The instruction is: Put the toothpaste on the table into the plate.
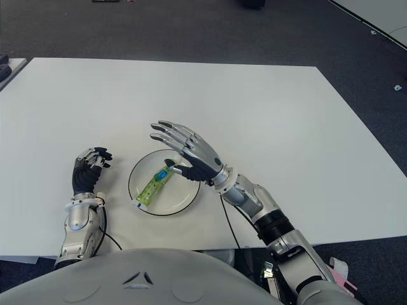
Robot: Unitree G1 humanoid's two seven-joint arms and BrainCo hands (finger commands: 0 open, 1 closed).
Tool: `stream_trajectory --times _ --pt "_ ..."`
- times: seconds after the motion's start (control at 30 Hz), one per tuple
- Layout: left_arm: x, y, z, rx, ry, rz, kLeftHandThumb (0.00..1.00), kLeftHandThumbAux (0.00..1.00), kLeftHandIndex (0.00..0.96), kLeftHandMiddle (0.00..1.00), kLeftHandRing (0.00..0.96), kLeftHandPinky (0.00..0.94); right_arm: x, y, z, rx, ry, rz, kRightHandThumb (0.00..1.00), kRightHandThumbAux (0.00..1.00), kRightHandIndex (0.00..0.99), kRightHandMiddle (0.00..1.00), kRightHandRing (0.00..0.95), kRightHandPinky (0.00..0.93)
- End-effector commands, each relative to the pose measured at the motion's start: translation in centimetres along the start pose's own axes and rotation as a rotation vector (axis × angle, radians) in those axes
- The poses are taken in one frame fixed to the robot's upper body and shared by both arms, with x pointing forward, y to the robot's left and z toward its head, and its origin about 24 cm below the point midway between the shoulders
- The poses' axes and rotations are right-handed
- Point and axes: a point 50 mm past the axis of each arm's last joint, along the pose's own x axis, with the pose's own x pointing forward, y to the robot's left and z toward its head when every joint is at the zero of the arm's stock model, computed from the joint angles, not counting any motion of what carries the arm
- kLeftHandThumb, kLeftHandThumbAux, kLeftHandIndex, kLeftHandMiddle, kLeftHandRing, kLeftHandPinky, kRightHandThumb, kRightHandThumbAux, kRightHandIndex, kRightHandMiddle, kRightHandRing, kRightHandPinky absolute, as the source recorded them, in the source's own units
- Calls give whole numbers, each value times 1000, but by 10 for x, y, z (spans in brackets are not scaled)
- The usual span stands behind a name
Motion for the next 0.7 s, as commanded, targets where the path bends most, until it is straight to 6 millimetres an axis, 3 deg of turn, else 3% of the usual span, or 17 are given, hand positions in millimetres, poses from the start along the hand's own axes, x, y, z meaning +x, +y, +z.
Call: stream_trajectory --times 0.03,0.7 --pt "-7 -1 -15 1 95 9 709 724 430 508 511 543 4 -5 0 36 -12 -29 534 900 0 0 0 0" --pt "-6 0 -15 0 85 -2 710 723 431 509 510 539 2 -15 -4 43 44 -170 728 883 0 0 0 0"
